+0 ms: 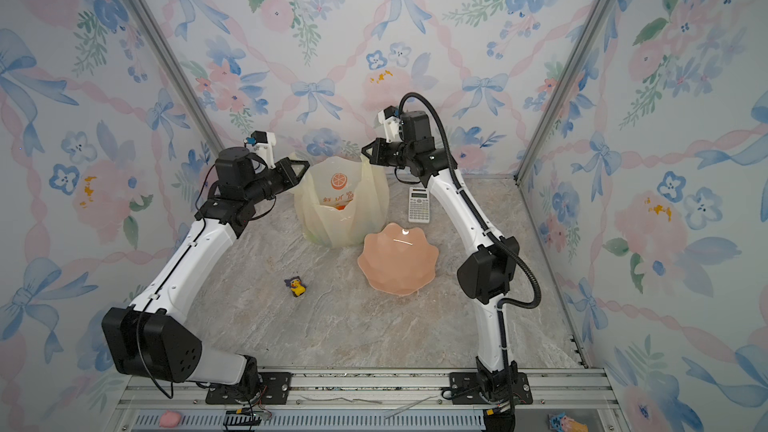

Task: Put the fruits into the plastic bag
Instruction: 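Lower the bag upright onto the table with both grippers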

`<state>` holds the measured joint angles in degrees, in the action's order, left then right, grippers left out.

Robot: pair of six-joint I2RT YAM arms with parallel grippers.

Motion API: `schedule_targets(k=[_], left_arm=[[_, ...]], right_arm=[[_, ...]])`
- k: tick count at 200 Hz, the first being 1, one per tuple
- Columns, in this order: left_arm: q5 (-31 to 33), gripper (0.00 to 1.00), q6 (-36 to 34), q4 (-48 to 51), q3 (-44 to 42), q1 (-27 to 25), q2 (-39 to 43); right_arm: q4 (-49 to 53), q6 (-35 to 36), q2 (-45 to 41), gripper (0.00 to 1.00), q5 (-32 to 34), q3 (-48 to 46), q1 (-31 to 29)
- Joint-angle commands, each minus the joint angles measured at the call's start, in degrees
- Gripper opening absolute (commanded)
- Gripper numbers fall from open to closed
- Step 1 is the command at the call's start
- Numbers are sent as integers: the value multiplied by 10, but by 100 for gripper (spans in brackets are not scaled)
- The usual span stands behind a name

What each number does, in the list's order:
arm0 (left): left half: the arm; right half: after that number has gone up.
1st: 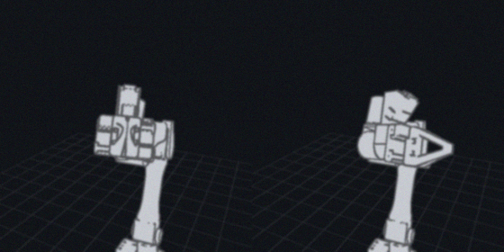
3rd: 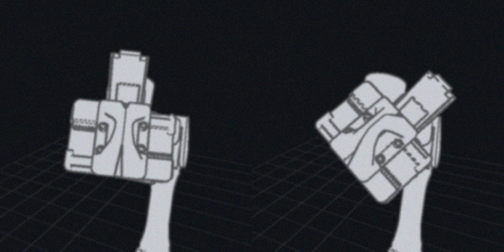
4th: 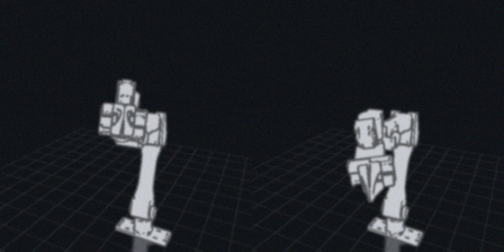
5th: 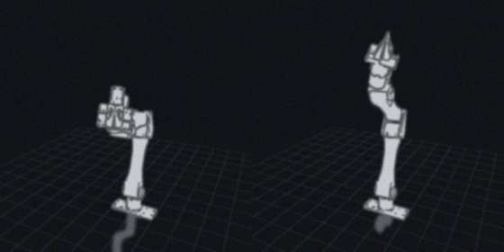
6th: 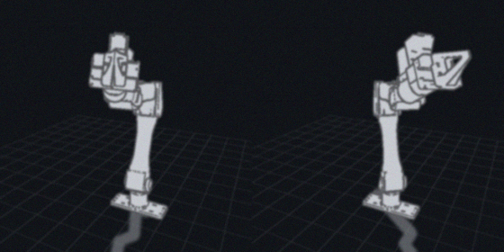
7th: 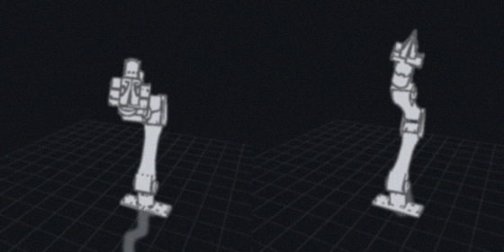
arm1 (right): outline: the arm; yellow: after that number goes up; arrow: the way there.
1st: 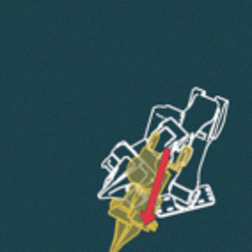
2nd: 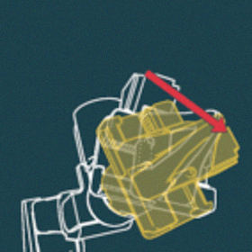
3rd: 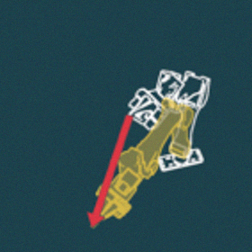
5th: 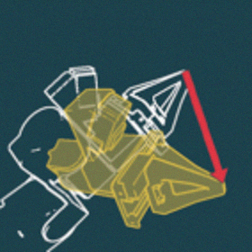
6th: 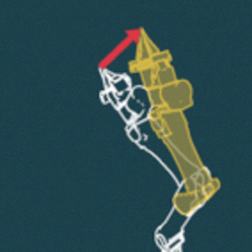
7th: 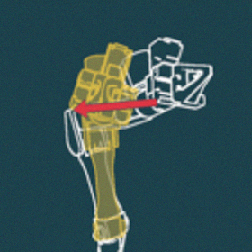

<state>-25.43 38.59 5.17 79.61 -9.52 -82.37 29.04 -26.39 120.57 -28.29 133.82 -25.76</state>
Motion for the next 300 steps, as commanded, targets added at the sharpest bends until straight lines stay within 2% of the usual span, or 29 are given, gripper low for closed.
schedule_targets(k=[1, 39, 96, 149, 169, 184, 198, 216, 244, 251, 277, 300], left_arm=[[-19, 0, -14, -20, 22, -26, 14], [-23, 0, -15, -20, 35, -65, -9], [-27, 0, -26, -49, -18, -106, -34], [-41, 0, -11, -108, -60, -173, -81], [-45, 0, -11, -114, -62, -190, -102], [-42, 13, -13, -113, -68, -190, -103], [-30, 32, -23, -105, -72, -188, -92], [-20, 47, -38, -81, -68, -183, -76], [10, 84, -76, -25, -58, -180, -42], [19, 97, -86, -10, -55, -179, -33], [52, 98, -119, 44, -45, -178, 4], [68, 98, -140, 78, -42, -174, 36]], right_arm=[[-35, 8, -48, 0, -4, 0, -20], [-22, 13, -33, 0, -6, 23, -44], [-14, 0, 0, 0, 11, -15, -50], [-12, -37, 69, 0, 18, 25, -52], [-3, -42, 89, 4, 12, 46, -52], [6, -37, 89, 15, 14, 48, -51], [16, -26, 78, 25, 19, 43, -48], [34, -12, 58, 37, 27, 33, -44], [81, 14, 12, 57, 60, 9, -36], [94, 22, -1, 61, 72, 2, -35], [135, 43, -56, 71, 116, -32, -31], [156, 59, -104, 75, 147, -67, -27]])
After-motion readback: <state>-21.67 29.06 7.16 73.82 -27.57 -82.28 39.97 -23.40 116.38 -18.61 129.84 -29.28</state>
